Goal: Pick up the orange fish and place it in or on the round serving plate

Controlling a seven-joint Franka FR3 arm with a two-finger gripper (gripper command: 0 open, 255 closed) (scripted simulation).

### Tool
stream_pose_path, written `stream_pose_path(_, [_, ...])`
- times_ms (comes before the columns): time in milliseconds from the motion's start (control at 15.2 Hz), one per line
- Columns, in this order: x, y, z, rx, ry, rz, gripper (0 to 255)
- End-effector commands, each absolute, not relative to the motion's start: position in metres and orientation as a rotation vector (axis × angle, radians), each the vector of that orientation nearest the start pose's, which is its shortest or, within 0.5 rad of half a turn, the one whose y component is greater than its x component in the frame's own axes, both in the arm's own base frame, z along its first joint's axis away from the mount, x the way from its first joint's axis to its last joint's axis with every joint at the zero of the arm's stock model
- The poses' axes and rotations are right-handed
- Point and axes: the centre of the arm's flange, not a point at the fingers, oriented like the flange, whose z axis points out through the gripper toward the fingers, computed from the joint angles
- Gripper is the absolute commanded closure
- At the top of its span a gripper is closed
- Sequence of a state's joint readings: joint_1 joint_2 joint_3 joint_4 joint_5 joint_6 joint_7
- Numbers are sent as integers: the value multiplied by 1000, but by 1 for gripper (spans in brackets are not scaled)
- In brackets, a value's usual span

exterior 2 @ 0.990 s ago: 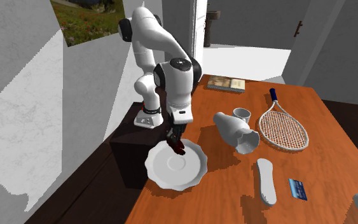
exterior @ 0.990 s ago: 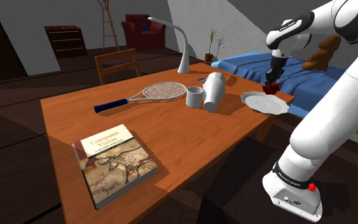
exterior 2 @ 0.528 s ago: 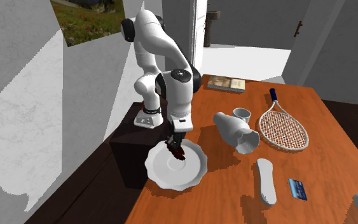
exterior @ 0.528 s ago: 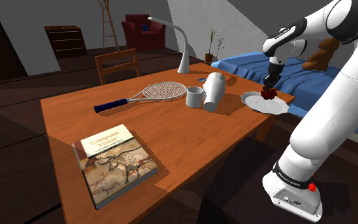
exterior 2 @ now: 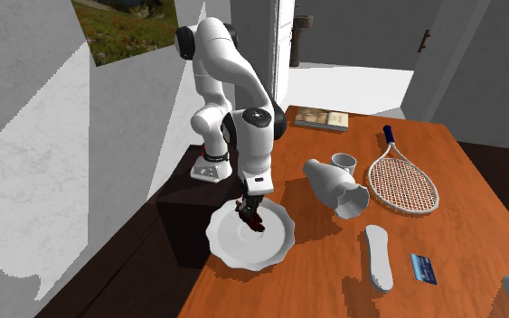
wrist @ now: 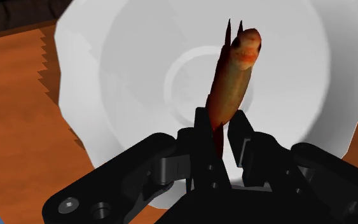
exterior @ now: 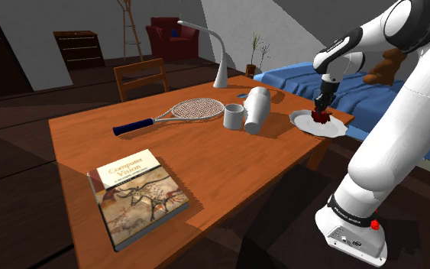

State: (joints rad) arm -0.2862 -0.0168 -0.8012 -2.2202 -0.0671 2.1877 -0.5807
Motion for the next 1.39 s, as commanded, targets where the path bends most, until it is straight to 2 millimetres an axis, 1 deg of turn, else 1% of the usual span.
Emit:
stream_pose_path(0, [240,-464,379,-3068,730,71,255])
stream_pose_path(132, [240,-464,379,-3068,730,71,255])
stream_pose_path(198, [240,-464,379,-3068,730,71,0])
stream_pose_path(528, [240,-464,379,-3068,730,71,0])
stream_pose_path(726, [242,-464,418,-3068,730,71,0])
stream_pose_path(792, [242,-464,429,-3068,730,71,0])
stream_pose_path(1320, [242,-464,429,-3068,730,71,0])
